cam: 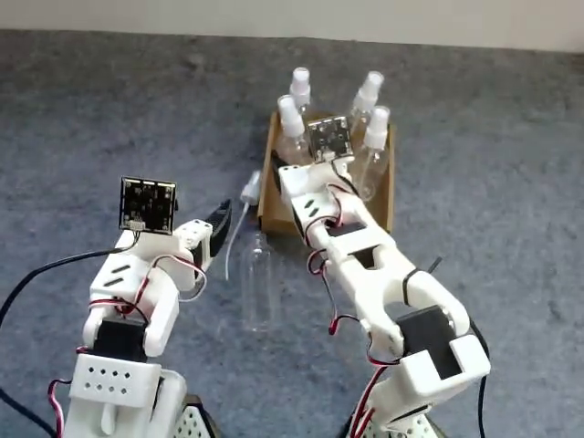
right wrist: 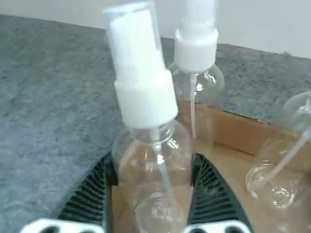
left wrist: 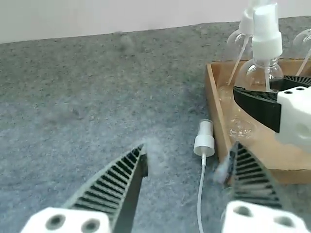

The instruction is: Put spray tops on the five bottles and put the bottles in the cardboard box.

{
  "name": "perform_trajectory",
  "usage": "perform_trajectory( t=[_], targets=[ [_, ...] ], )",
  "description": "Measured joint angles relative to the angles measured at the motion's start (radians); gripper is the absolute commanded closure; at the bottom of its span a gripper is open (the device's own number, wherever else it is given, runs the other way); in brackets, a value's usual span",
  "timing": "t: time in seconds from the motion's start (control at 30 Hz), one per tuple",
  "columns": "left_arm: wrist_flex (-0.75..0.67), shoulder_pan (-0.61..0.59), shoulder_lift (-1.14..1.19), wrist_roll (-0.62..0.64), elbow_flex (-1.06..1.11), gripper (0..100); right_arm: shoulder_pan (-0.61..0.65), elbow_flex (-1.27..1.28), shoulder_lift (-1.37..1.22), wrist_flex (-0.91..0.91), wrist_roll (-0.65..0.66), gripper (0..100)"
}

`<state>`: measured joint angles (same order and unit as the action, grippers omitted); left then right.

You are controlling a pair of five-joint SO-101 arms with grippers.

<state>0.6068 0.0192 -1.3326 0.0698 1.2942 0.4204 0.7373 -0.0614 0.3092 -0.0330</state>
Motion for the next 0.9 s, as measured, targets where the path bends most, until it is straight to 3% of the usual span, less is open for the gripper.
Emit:
perform_trajectory(
  t=[0.9],
  targets=[
    [0.0, 0.0, 0.0, 0.0, 0.0, 78, 0.035, 0.0, 0.0, 0.0, -0.002, 73.5]
  ],
)
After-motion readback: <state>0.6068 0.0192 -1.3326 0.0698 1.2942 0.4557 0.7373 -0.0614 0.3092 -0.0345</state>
